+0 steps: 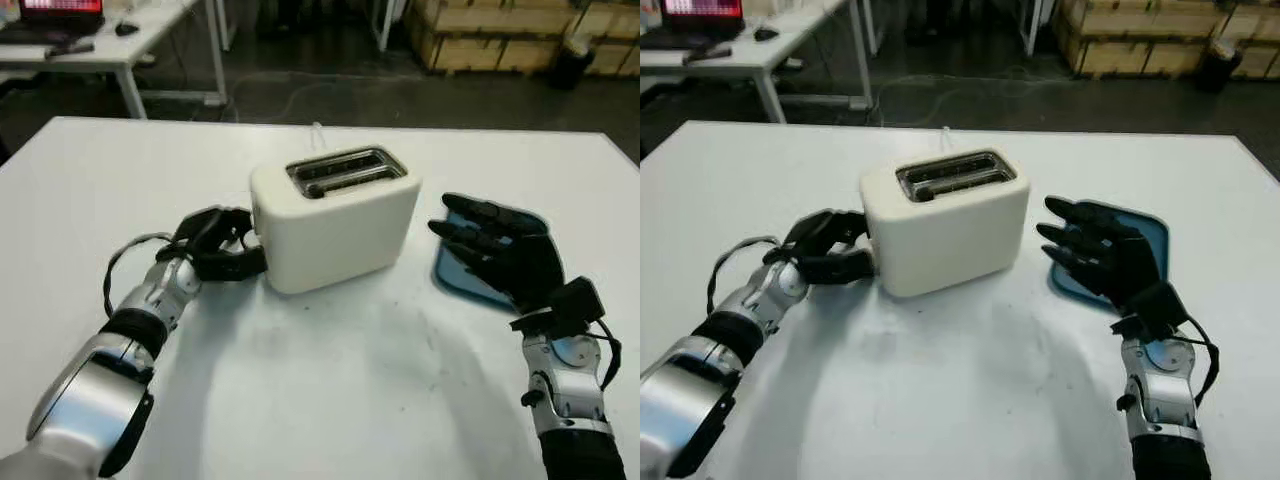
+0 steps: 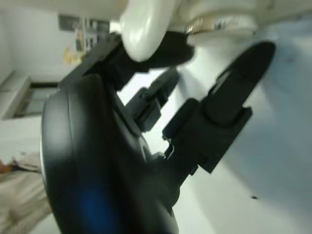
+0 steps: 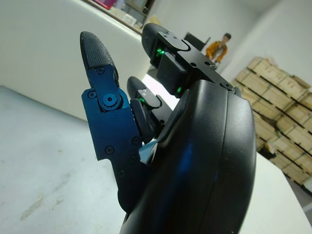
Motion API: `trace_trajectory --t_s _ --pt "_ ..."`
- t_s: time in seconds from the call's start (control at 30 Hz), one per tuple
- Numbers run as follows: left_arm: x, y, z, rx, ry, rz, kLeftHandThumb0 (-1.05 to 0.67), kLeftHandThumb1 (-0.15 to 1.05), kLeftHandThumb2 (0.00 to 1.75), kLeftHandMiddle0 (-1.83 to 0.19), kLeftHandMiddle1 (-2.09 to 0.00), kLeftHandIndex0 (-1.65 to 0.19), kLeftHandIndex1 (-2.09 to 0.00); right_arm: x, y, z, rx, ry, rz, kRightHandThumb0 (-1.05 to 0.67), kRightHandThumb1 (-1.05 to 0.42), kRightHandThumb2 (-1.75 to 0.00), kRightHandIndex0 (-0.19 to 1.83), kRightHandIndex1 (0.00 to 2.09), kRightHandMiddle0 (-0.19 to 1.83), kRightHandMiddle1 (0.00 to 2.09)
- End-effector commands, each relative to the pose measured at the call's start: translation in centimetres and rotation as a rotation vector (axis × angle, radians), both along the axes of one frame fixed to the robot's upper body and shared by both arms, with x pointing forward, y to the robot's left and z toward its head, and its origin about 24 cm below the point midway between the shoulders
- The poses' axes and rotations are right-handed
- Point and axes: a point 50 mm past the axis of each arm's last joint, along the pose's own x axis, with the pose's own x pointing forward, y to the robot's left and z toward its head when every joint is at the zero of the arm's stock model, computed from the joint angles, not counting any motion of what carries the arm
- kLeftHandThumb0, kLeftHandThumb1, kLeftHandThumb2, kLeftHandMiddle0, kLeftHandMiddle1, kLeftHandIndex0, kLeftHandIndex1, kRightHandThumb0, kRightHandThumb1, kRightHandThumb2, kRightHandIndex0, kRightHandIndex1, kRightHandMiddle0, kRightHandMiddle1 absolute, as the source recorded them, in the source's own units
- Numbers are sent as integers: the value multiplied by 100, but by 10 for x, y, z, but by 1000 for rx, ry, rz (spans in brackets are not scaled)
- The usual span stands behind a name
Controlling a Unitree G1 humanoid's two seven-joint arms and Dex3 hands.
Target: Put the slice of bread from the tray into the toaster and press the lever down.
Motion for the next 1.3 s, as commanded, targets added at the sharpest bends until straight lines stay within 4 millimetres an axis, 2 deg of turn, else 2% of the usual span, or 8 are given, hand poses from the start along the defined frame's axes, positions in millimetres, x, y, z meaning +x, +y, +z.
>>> trace_trajectory --t_s 0.0,0.67,0.7,0.73,0.77,0.8,0.9,1.27 --pt "-142 -22 -155 286 936 -139 -49 53 0 -101 -9 -110 -1 2 -1 7 -30 1 -3 -57 -87 0 85 6 80 0" --pt "-140 -23 -154 291 934 -139 -49 53 0 -103 -6 -110 0 6 -2 5 -29 7 -5 -57 -87 0 85 6 80 0" --pt "-95 -19 -111 176 629 -121 -49 53 0 -103 -6 -110 0 6 -1 5 -29 14 5 -57 -87 0 85 6 80 0" --pt "-71 -11 -58 118 372 -131 -76 61 6 -129 -50 -133 -47 7 -1 5 -28 18 14 -60 -87 0 85 6 80 0" --pt "-66 -7 -16 83 187 -140 -60 55 33 -135 -105 -115 -89 7 -1 5 -29 21 22 -62 -87 0 85 6 80 0" --pt "-68 -4 9 38 60 -142 -81 24 91 -145 -118 -122 -120 7 -1 5 -35 24 26 -63 -88 0 85 5 80 0" --pt "-74 5 19 -104 -112 -108 -101 0 143 -124 -153 -103 -160 7 0 6 -60 25 22 -65 -88 0 84 5 79 0" --pt "-86 25 53 -255 -576 40 -90 49 141 -41 -175 -5 -175 11 -7 14 -90 -5 8 -65 -88 0 81 4 74 0"
